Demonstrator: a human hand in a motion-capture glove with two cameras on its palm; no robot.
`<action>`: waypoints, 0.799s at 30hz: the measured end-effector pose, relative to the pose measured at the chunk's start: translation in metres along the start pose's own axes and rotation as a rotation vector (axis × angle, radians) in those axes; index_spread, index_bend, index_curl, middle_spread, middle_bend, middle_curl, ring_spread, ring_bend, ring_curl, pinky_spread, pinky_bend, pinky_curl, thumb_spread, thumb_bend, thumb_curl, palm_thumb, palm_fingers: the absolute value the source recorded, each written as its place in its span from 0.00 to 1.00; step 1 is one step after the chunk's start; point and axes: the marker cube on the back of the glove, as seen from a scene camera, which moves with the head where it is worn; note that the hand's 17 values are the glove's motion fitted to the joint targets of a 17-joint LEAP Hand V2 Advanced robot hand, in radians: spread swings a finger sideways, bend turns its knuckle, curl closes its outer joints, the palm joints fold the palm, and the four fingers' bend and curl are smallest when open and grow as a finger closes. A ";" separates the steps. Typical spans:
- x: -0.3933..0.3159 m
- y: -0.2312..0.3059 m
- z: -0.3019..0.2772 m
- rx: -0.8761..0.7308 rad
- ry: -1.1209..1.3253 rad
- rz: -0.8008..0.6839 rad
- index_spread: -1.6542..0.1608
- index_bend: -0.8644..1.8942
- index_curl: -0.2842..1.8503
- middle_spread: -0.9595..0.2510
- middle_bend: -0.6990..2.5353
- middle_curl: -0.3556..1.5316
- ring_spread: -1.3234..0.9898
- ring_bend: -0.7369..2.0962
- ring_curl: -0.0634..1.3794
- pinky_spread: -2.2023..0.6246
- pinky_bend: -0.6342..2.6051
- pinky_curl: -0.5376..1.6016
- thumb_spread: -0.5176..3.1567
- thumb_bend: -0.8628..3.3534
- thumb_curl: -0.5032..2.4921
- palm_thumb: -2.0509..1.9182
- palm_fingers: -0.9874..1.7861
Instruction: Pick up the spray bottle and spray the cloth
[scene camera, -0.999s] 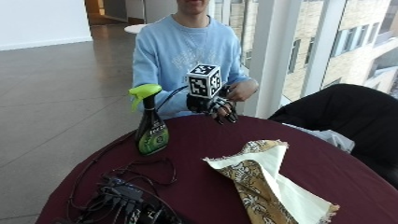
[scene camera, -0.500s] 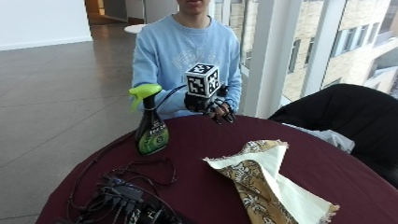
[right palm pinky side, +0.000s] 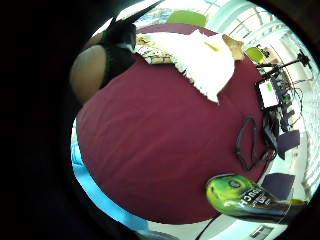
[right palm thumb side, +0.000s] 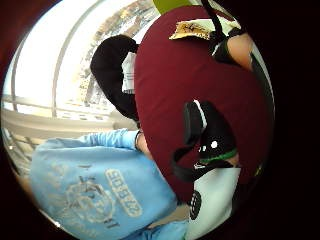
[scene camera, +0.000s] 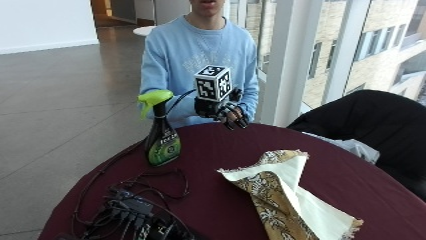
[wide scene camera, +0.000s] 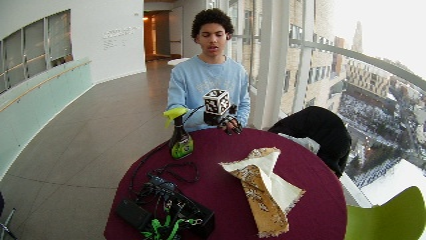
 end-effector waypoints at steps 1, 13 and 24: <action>-0.001 0.002 -0.001 -0.002 -0.001 0.001 0.75 0.44 0.31 0.76 0.28 0.36 0.58 0.32 0.16 0.85 0.25 0.38 0.46 0.26 0.27 0.69 0.61; -0.007 0.071 -0.021 0.121 -0.055 0.079 0.74 0.43 0.32 0.76 0.27 0.37 0.58 0.32 0.17 0.85 0.25 0.39 0.47 0.24 0.28 0.69 0.61; 0.004 0.163 -0.043 0.439 -0.222 0.271 0.70 0.33 0.27 0.76 0.28 0.38 0.58 0.36 0.21 0.85 0.29 0.41 0.47 0.23 0.29 0.70 0.57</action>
